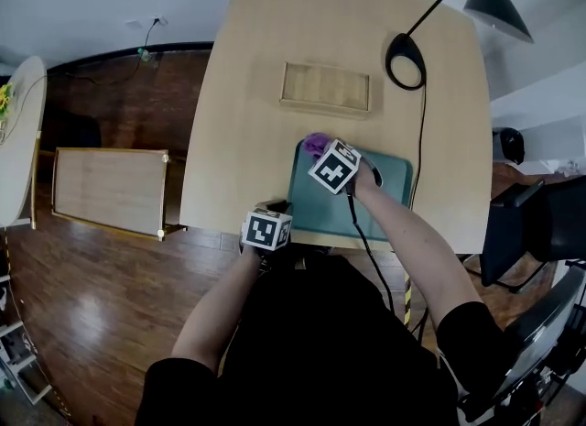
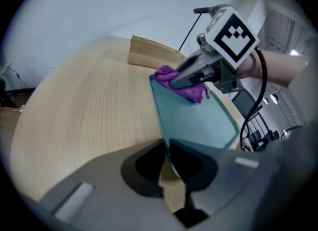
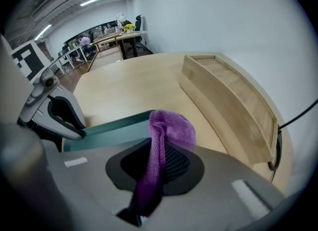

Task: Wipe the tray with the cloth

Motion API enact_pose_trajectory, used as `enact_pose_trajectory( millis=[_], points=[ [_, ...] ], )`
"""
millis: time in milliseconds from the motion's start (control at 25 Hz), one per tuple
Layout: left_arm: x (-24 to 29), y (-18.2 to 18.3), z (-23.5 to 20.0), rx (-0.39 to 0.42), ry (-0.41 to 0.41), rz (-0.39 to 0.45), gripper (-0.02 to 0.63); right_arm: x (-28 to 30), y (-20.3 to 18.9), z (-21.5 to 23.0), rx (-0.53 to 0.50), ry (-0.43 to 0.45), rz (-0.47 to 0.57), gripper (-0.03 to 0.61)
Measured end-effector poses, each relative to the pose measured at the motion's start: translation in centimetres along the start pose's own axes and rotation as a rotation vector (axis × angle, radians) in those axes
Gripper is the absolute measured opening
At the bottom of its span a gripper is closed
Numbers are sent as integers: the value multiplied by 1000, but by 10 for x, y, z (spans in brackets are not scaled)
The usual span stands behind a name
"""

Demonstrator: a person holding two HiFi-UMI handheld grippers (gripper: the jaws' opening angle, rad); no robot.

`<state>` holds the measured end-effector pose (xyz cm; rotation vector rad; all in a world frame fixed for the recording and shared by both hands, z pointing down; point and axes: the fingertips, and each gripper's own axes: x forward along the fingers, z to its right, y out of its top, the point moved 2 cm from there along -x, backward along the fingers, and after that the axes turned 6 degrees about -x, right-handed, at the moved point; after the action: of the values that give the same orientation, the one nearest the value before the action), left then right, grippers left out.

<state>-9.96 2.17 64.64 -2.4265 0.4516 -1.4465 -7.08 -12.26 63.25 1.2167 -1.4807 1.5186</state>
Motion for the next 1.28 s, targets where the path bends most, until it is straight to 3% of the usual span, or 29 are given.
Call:
enact_pose_trajectory(
  millis=[240, 1000, 1280],
  points=[
    [-4, -1, -8, -33, 26, -1, 55, 3, 9, -18, -18, 1, 45, 51],
    [3, -5, -9, -45, 24, 3, 52, -24, -38, -153, -178, 230, 45, 51],
    [4, -6, -9, -45, 48, 15, 51, -27, -50, -173, -146, 288, 76, 49]
  ],
)
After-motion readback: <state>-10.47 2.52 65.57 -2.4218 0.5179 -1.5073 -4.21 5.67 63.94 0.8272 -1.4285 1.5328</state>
